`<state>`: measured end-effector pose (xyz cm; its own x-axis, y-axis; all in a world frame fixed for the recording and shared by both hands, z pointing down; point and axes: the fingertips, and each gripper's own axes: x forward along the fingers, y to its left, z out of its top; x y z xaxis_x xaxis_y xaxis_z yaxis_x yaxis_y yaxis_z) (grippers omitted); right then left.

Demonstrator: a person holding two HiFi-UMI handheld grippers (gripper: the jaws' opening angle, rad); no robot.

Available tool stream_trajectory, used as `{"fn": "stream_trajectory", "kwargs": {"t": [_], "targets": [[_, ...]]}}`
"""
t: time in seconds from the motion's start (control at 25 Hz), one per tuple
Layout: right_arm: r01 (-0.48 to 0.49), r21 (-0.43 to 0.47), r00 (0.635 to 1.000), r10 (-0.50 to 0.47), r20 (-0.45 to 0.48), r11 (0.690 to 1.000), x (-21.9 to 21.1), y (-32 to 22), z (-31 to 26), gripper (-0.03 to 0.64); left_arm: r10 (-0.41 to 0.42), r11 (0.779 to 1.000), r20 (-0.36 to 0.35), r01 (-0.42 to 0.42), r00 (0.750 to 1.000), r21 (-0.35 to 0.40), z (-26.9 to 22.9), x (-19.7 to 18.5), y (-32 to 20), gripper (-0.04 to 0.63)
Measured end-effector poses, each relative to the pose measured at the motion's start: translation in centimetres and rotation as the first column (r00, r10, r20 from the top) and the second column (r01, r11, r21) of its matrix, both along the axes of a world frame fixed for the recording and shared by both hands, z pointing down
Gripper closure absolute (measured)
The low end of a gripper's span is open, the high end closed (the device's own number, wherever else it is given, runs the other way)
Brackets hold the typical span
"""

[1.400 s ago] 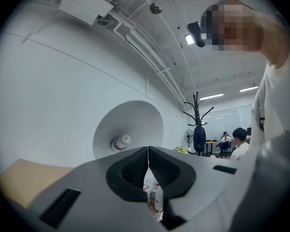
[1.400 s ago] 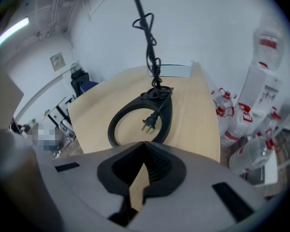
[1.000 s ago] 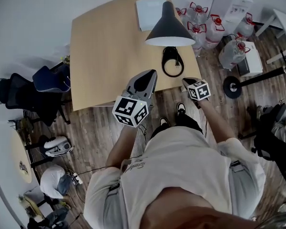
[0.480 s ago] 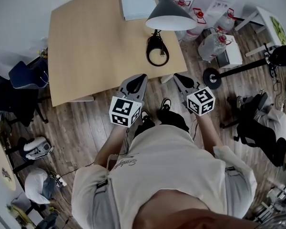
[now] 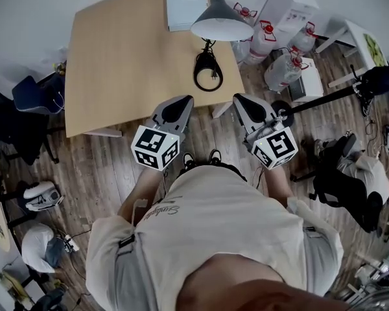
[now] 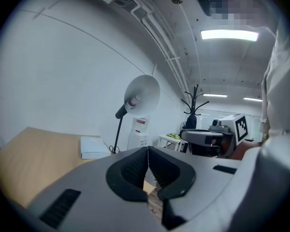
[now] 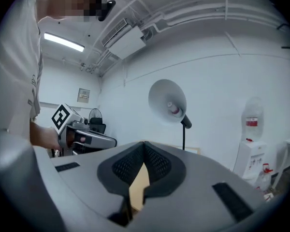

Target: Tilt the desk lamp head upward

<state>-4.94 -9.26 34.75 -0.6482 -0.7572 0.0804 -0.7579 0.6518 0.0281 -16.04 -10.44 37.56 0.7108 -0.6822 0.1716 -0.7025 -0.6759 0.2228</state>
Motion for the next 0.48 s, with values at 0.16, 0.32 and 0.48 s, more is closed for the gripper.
{"fn": "stream_trajectory", "kwargs": {"t": [0.16, 0.32, 0.48], "targets": [[-0.006, 0.077, 1.000, 0.004, 0.028, 0.997, 1.5, 0.1, -3.1, 0.623, -0.014, 0.998, 0.010, 0.013, 1.000, 0.064, -3.0, 0.4, 0.1, 0.580], [-0.018, 0.101, 0.999, 0.013, 0.049, 0.995, 3.0, -0.4, -4.8, 0.621, -0.024, 0.992, 0.021, 0.021, 0.999, 0.125, -5.6, 1.1, -0.4, 0.580], [0.004, 0.127, 0.999, -0.009, 0.039, 0.992, 3.5, -0.7, -5.5, 0.621, -0.046, 0.981, 0.088, 0.028, 0.995, 0.191, -6.8, 1.6, -0.8, 0.580]]}}
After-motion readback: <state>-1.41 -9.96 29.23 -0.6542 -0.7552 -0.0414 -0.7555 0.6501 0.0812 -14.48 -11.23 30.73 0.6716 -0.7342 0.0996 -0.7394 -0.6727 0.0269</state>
